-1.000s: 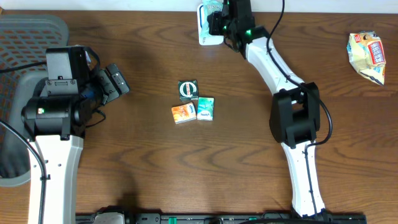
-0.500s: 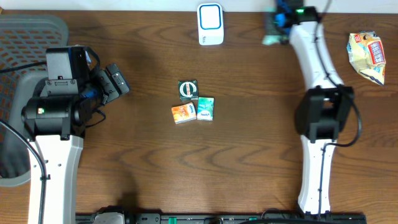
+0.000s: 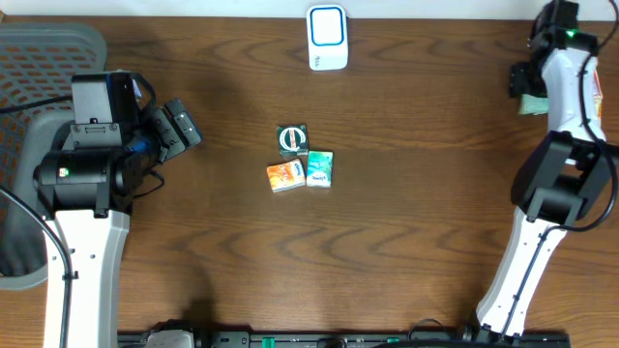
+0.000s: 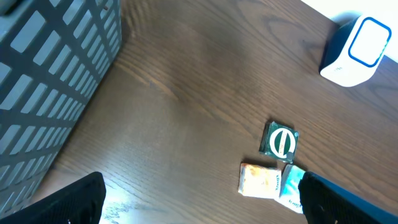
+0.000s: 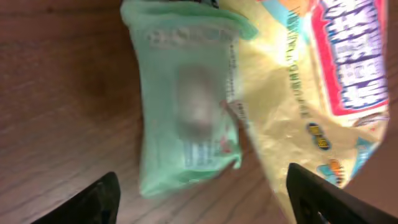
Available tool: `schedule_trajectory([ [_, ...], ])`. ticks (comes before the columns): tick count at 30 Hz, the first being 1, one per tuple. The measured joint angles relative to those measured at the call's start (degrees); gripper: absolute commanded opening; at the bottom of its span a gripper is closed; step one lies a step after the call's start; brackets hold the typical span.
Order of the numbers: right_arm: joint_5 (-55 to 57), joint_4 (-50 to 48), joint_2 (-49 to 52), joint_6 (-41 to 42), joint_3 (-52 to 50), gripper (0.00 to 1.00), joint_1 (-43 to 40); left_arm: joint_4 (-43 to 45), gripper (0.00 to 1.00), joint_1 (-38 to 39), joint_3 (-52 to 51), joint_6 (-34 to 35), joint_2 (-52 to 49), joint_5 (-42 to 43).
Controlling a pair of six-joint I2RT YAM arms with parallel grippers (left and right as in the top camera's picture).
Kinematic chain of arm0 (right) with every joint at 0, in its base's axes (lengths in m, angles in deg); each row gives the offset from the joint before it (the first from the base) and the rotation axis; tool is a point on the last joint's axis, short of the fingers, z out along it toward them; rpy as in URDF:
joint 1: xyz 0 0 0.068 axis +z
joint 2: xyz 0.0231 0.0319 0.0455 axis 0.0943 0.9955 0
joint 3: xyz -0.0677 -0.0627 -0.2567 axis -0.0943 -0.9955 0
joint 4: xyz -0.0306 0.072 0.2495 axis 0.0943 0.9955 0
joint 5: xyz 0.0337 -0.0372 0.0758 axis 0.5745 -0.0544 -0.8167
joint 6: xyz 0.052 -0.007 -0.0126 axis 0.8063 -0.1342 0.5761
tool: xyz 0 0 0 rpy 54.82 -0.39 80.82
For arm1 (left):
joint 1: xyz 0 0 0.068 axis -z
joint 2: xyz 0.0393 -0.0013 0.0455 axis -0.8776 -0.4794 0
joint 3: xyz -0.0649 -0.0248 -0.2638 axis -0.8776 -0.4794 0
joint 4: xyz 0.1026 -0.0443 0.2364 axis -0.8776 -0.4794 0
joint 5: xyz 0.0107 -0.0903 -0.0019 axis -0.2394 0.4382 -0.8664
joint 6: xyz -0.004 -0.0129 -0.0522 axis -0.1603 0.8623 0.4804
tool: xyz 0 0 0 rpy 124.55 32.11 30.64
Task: Scan the item barcode
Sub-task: 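Carry the teal package to the far right and release it, then reach the right gripper to the green pack beside the orange box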
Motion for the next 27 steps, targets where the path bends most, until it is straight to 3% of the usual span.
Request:
schedule_trajectory([
  [5, -9.5, 0.7, -0.2, 1.4, 0.0, 0.82, 0.9, 0.0, 0.98, 0.0, 0.0, 0.0, 0.0, 0.0],
  [10, -29.4, 2.4, -2.1, 2.1, 0.0, 0.80, 4.8, 0.0, 0.98, 0.0, 0.0, 0.0, 0.0, 0.0],
  [16, -48.0, 12.9, -3.8, 2.4, 0.0, 0.70, 12.7, 0.0, 0.98, 0.0, 0.0, 0.0, 0.0, 0.0],
  [19, -49.0, 19.1, -3.8, 1.8, -0.9, 0.59, 17.7, 0.0, 0.98, 0.0, 0.0, 0.0, 0.0, 0.0],
  [25, -46.4, 19.3, -3.8, 1.4, -7.7, 0.61, 28.6, 0.0, 0.98, 0.0, 0.0, 0.0, 0.0, 0.0],
  [27, -45.1, 18.5, -3.8, 1.4, -10.1, 0.56, 31.4, 0.0, 0.98, 0.0, 0.0, 0.0, 0.0, 0.0],
])
